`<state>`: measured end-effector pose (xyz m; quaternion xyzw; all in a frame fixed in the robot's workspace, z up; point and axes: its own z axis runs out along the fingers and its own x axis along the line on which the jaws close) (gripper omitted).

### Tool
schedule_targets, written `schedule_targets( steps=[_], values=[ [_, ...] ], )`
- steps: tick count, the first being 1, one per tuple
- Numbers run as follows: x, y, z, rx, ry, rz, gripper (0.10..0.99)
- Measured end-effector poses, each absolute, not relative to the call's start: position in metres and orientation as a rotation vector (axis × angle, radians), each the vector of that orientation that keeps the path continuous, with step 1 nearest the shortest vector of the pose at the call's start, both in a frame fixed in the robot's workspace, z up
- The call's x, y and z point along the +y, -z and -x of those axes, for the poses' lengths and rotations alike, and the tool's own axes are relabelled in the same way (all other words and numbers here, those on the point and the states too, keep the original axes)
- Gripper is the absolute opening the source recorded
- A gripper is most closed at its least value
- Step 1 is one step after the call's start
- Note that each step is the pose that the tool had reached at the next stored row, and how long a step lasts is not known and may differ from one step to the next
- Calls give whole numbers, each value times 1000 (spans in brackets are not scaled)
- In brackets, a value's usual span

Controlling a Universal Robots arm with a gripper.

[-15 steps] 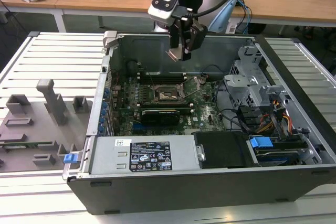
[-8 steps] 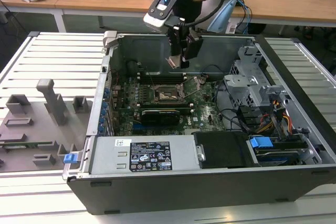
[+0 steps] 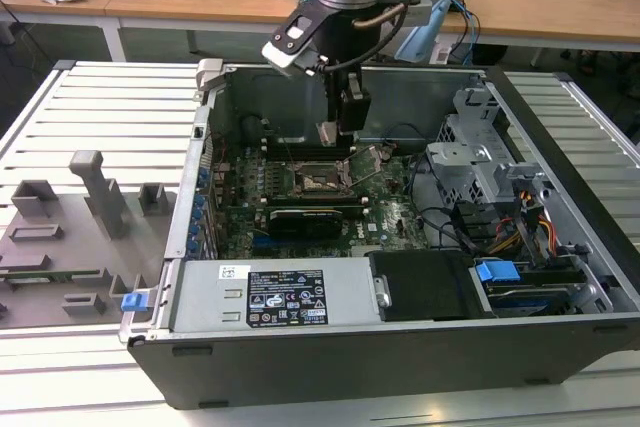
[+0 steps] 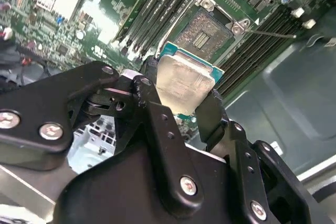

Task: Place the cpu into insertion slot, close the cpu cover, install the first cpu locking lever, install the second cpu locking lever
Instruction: 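Place the cpu into insertion slot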

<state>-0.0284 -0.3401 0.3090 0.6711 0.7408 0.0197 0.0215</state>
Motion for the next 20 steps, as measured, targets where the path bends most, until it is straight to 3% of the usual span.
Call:
schedule_targets(
  steps=[20],
  values=[
    [-330, -264, 29, 2193, -55, -2185, 537]
  ],
)
